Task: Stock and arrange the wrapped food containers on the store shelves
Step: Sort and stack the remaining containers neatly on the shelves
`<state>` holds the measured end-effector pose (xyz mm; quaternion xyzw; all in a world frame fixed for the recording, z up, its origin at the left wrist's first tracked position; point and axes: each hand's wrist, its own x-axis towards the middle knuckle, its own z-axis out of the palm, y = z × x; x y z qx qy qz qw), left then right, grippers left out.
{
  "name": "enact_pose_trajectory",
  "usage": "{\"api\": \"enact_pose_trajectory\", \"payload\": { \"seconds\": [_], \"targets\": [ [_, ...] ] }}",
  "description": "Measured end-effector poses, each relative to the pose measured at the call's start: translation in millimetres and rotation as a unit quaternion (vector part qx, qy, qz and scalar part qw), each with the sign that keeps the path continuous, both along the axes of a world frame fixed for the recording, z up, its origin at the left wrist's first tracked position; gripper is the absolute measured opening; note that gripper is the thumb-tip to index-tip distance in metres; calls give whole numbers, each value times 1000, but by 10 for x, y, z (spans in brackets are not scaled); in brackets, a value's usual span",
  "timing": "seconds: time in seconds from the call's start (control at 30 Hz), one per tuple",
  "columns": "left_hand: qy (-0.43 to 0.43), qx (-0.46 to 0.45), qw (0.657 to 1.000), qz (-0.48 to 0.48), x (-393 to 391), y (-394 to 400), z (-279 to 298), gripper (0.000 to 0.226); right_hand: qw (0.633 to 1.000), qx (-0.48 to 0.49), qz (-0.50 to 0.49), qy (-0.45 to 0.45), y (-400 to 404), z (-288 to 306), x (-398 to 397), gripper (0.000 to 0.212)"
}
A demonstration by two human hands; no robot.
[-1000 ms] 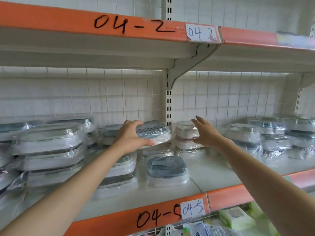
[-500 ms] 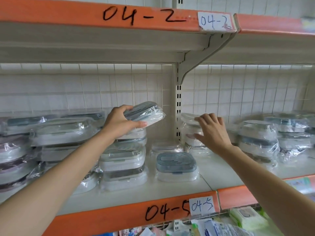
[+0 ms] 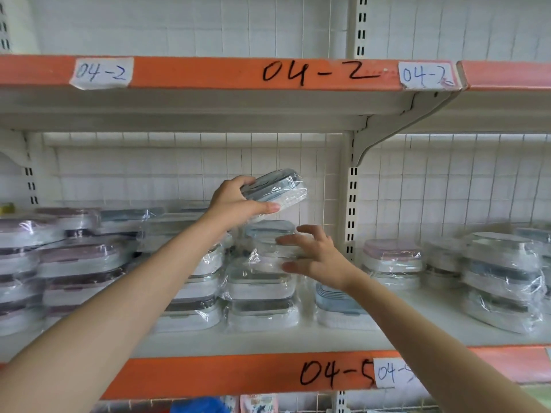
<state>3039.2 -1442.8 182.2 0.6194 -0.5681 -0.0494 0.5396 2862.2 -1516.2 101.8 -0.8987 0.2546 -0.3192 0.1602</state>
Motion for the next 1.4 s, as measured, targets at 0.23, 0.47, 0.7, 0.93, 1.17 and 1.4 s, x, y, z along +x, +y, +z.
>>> {"api": "enact_pose_trajectory", "payload": {
  "seconds": [0.23,0.47,0.7,0.93,1.17,1.4],
  "targets": [
    [5,-1,1000,0,134,128,47,79,989,91,-32,-115,11,-76,99,55],
    [9,-7,1000,-4,166,239,58,78,982,157,28,-105,42,-36,176,49],
    [-63,46,997,-12,6,170,-69,83,982,134,-80,-106,-243,-59,-277,40],
    [-137,74,988,-21,-180,-58,-273,87,935,-18,-345,75,-836,-229,-1066,71],
    [-166,56,984,-39,-319,-227,-308,87,861,-145,-425,240,-1066,-389,-1264,61],
    [-173,68,981,-48,-462,-254,-300,86,865,-167,-389,268,-1084,-444,-1331,73]
  ]
}}
